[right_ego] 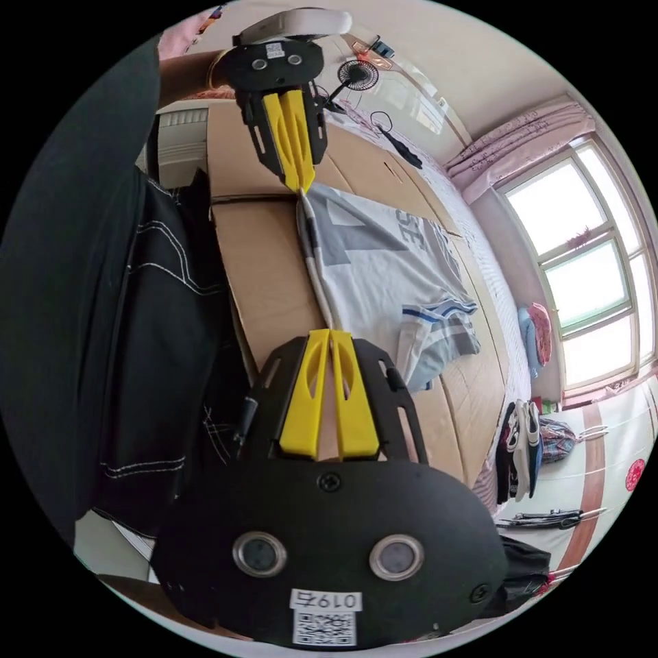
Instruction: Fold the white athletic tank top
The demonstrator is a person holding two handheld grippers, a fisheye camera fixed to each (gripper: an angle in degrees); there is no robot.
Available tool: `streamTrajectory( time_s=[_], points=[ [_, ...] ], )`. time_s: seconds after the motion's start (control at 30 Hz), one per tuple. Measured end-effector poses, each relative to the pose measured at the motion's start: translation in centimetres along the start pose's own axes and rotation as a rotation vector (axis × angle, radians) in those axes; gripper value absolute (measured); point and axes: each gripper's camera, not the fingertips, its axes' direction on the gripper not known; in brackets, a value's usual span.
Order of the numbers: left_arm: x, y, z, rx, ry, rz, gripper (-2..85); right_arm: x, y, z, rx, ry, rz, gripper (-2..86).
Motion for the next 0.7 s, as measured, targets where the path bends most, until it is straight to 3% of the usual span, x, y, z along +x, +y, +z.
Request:
streamTrajectory(
  time_s=[0.13, 0.23, 0.37, 0.5, 0.57, 0.7],
  points=[
    [1.2, 1.6, -1.6, 0.048, -0.027, -0.049, 0.6, 2.2, 3.2, -4.5, 0.073, -0.108, 0.155, -0.1],
    [0.1, 3.4, -3.3, 0.128, 0.074, -0.126, 0.6, 4.6, 6.1, -8.3, 0.205, -0.177, 0.329, -0.4],
    [-2.3, 6.4, -6.2, 0.380, 0.254, -0.276, 0.6, 6.7, 9.0, -12.6, 0.424, -0.218, 0.505, -0.7],
    [-2.8, 7.0, -7.4, 0.614, 0.287, -0.366, 0.7, 6.2, 7.2, -14.8, 0.448, -0.117, 0.461, -0.6],
    [-2.0, 5.1, -7.4, 0.524, 0.201, -0.332, 0.8, 5.0, 4.2, -14.2, 0.249, -0.006, 0.327, -0.4],
    [0.5, 1.6, -6.1, 0.291, 0.079, -0.133, 0.8, 2.8, 2.4, -13.4, 0.057, 0.121, 0.125, 3.3]
  ],
)
